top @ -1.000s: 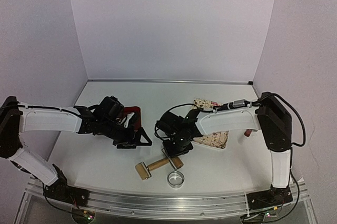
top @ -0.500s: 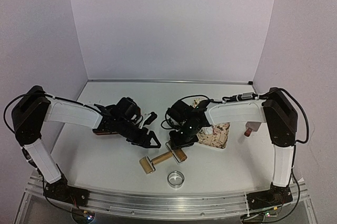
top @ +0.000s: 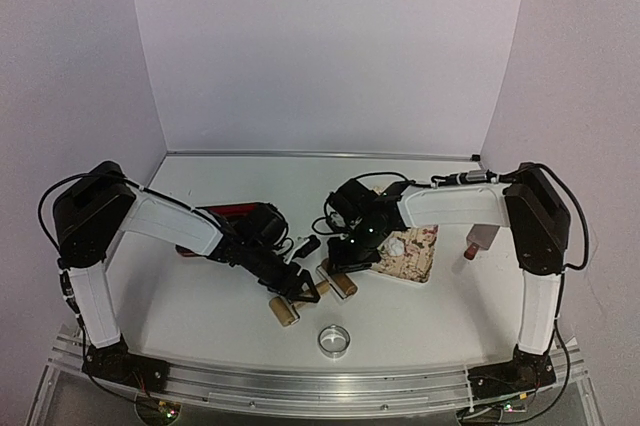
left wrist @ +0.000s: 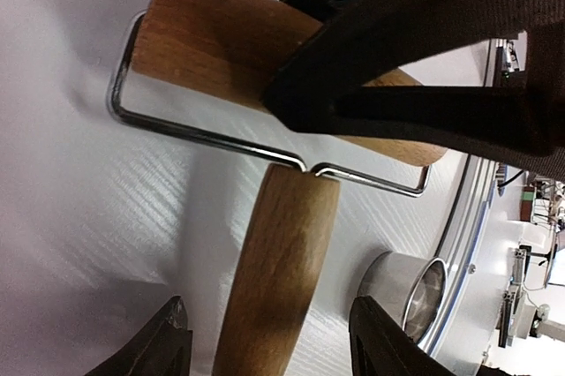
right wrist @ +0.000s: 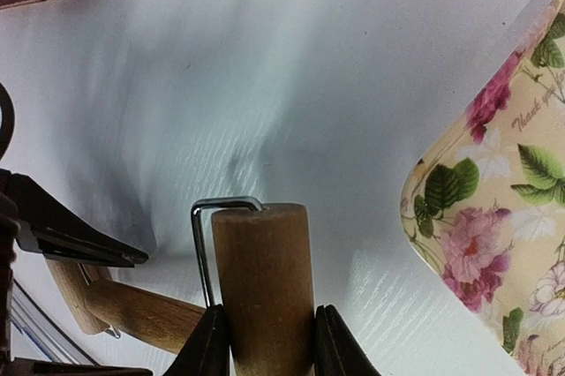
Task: Roll out the dumpling wrappers from the dough
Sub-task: Pass from the right arm to the left, then pass from the left arm to the right
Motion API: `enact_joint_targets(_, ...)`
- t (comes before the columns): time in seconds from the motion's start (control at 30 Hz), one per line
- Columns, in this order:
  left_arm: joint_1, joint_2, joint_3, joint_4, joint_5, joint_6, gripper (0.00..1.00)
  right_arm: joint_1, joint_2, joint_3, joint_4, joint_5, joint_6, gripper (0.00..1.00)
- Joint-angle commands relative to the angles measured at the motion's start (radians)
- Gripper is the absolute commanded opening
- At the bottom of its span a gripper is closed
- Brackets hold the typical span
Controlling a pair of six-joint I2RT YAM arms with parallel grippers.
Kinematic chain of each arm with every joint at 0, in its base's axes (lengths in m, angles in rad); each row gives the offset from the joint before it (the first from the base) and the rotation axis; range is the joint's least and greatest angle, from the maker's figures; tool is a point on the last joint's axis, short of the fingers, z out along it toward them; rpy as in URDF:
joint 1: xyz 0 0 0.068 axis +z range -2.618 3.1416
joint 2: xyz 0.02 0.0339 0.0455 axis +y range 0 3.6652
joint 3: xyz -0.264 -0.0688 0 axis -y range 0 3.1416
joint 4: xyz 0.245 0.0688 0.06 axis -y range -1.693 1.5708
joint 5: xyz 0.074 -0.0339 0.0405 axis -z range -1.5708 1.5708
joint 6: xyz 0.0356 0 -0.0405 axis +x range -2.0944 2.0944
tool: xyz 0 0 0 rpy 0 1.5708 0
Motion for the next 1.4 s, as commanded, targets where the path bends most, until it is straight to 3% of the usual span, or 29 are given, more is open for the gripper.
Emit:
enact_joint_targets(0.0, -0.010, 0.040, 0.050, 0.056, 0.068, -0.026, 0.63, -0.013, -0.041, 0.030, 0.033, -0.006, -0.002, 0.00)
enact_joint_targets(0.1, -0.023, 0.082, 0.093, 0.048, 0.081, -0.030, 0.62, -0.014, -0.029, 0.041, 0.033, -0.013, -0.006, 0.00)
enact_joint_targets(0.17, -0.034, 0.107, 0.127, 0.029, 0.080, -0.026, 0.56, -0.015, -0.025, 0.049, 0.033, -0.016, -0.006, 0.00)
enact_joint_targets(0.27, -0.039, 0.136, 0.166, -0.002, 0.061, -0.021, 0.38, -0.015, -0.024, 0.053, 0.033, -0.014, -0.008, 0.00)
enact_joint_targets(0.37, -0.039, 0.148, 0.191, -0.035, 0.036, -0.014, 0.10, -0.017, -0.034, 0.052, 0.033, -0.001, -0.001, 0.00)
enact_joint_targets(0.43, -0.038, 0.132, 0.187, -0.042, 0.012, -0.020, 0.00, -0.018, -0.053, 0.054, 0.031, 0.022, 0.009, 0.06)
enact_joint_targets(0.53, -0.037, 0.081, 0.172, -0.040, -0.038, -0.047, 0.00, -0.030, -0.105, 0.054, 0.026, 0.086, 0.057, 0.52)
enact_joint_targets(0.63, -0.029, 0.035, 0.180, -0.065, -0.092, -0.089, 0.00, -0.042, -0.186, 0.060, 0.025, 0.148, 0.107, 0.80)
enact_joint_targets(0.73, 0.008, -0.005, 0.185, -0.071, -0.108, -0.202, 0.00, -0.044, -0.280, 0.071, 0.025, 0.230, 0.144, 0.94)
enact_joint_targets(0.9, 0.078, -0.070, 0.231, -0.070, -0.142, -0.426, 0.00, -0.044, -0.403, 0.060, 0.039, 0.299, 0.196, 0.98)
enact_joint_targets(1.03, 0.117, -0.099, 0.273, -0.052, -0.144, -0.736, 0.00, -0.041, -0.459, 0.051, 0.112, 0.246, 0.203, 0.98)
enact_joint_targets(1.2, 0.118, -0.134, 0.250, 0.084, -0.196, -1.129, 0.00, -0.001, -0.470, 0.054, 0.194, 0.207, 0.196, 0.98)
enact_joint_targets(1.37, 0.115, -0.145, 0.183, 0.260, -0.245, -1.414, 0.00, 0.064, -0.414, 0.044, 0.223, 0.222, 0.218, 0.98)
